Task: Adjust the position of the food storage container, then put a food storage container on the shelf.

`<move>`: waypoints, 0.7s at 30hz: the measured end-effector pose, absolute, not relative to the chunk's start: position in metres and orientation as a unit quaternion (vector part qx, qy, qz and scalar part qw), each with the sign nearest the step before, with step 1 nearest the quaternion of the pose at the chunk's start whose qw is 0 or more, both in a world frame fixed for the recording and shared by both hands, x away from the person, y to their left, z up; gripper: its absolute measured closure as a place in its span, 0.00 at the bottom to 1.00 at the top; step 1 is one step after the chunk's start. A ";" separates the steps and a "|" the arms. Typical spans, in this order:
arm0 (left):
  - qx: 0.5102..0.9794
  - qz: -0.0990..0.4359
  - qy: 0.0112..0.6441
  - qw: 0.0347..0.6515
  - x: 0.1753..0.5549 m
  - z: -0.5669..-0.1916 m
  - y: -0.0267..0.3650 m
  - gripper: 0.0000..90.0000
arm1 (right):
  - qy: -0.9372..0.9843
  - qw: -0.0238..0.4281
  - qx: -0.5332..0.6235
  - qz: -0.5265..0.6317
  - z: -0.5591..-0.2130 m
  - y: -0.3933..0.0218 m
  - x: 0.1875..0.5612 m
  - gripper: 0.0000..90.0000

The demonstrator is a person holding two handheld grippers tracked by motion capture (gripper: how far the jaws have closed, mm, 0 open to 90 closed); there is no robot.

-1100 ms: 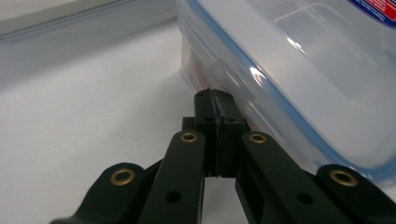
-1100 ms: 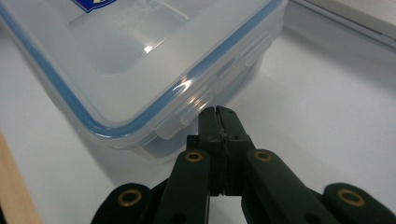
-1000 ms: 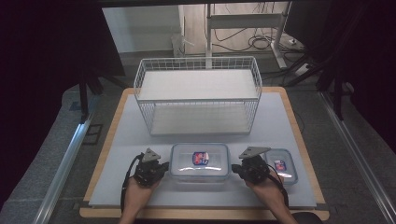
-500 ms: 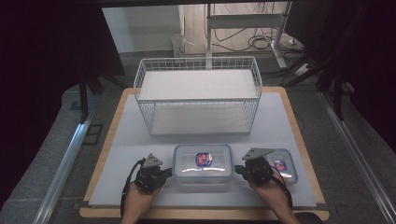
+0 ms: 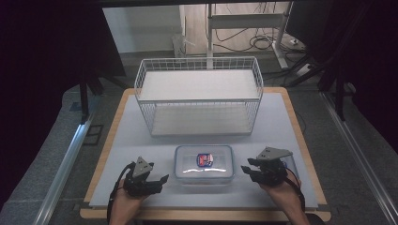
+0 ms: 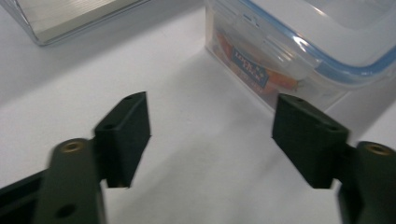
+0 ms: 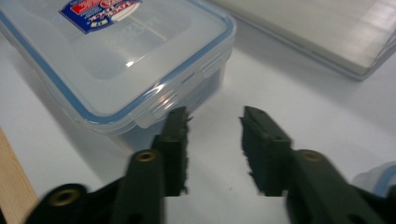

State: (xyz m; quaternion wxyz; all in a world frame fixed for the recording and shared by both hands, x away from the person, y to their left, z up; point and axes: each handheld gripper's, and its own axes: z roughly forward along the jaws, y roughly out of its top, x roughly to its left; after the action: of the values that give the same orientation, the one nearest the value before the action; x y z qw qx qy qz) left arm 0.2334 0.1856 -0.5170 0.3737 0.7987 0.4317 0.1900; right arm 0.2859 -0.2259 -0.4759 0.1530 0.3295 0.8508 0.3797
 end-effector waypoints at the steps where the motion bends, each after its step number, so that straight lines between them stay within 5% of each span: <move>1: 0.799 0.191 0.431 0.374 0.233 -0.517 0.186 0.26 | 0.850 0.154 0.328 0.382 -0.476 -0.227 0.286 0.59; 7: 0.783 0.192 0.440 0.395 0.233 -0.518 0.193 0.15 | 0.849 0.145 0.327 0.388 -0.481 -0.235 0.280 0.40; 21: 0.783 0.218 0.443 0.378 0.235 -0.519 0.198 0.11 | 0.847 0.146 0.339 0.382 -0.488 -0.243 0.282 0.28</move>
State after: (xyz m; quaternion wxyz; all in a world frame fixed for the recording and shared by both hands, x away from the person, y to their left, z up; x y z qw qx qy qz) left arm 0.2352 0.1982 -0.5187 0.3779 0.7831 0.4432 0.2181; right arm 0.2824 -0.2433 -0.4875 0.1457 0.3387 0.8473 0.3823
